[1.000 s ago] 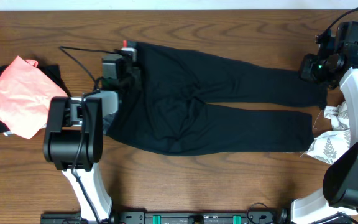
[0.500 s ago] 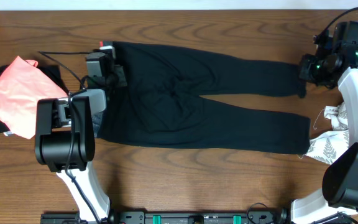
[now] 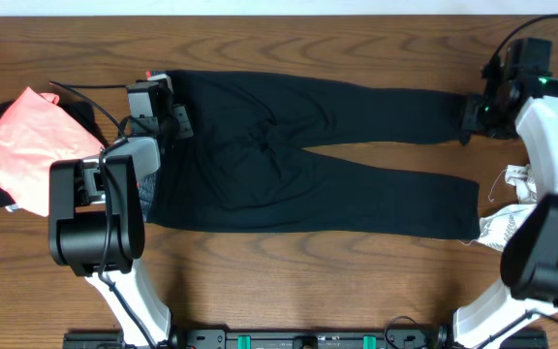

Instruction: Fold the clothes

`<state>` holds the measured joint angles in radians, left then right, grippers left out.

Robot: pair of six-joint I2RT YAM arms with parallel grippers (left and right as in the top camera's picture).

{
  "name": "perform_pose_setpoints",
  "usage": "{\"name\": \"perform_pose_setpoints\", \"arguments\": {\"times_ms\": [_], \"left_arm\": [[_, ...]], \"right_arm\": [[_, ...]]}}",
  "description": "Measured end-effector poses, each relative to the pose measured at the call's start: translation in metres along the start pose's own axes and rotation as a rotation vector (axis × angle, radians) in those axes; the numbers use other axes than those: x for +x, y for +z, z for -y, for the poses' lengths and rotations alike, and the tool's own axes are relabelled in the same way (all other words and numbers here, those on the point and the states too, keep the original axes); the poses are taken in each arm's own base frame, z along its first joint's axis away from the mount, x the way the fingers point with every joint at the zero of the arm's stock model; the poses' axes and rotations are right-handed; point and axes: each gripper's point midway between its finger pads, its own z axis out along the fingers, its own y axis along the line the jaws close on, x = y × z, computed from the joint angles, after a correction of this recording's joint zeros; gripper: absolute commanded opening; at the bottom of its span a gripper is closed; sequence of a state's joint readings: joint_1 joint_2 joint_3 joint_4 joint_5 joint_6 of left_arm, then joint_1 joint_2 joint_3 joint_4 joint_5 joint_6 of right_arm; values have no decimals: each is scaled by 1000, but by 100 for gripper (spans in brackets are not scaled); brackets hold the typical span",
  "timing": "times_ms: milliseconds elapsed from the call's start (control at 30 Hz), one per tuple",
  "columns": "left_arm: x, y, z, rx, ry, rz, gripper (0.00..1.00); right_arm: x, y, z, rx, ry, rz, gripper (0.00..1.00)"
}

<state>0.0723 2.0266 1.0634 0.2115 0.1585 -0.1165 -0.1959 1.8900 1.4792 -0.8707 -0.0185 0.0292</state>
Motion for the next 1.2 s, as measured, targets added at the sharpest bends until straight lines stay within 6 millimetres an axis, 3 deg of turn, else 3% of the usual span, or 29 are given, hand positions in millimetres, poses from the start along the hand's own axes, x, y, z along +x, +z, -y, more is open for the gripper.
{"name": "perform_pose_setpoints", "arguments": {"times_ms": [33, 67, 133, 233, 333, 367, 467, 533, 633, 733, 867, 1067, 1200], "left_arm": [[2, -1, 0, 1, 0, -12, 35], [3, -3, 2, 9, -4, -23, 51], [6, -10, 6, 28, -5, -52, 64], [14, -26, 8, 33, -19, -101, 89], [6, -56, 12, 32, -26, -95, 93], [-3, -70, 15, 34, -26, -76, 98], [-31, -123, 25, 49, -17, 0, 98], [-37, -162, 31, 54, -14, 24, 98], [-18, -197, 31, 41, -25, -45, 98], [20, -208, 25, 11, -51, -196, 98], [61, -204, 15, -36, -84, -351, 98], [108, -191, -4, -125, -127, -481, 98], [124, -191, -16, -192, -143, -520, 98]], "right_arm": [[7, 8, 1, 3, -4, -39, 36], [16, 17, 2, 7, -6, -83, 36], [29, 30, 1, -3, -7, -147, 39], [32, 34, -4, -39, -5, -164, 42], [31, 24, -8, -66, -4, -152, 43], [32, 18, -8, -70, -2, -150, 44], [33, -10, -9, -78, 4, -122, 50], [36, -37, -7, -83, 18, -100, 56], [52, -71, -2, -83, 38, -106, 56], [67, -85, 3, -81, 57, -136, 57], [73, -80, 13, -81, 95, -157, 57], [107, -46, 21, -96, 161, -239, 58], [132, -22, 21, -101, 207, -288, 58]]}}
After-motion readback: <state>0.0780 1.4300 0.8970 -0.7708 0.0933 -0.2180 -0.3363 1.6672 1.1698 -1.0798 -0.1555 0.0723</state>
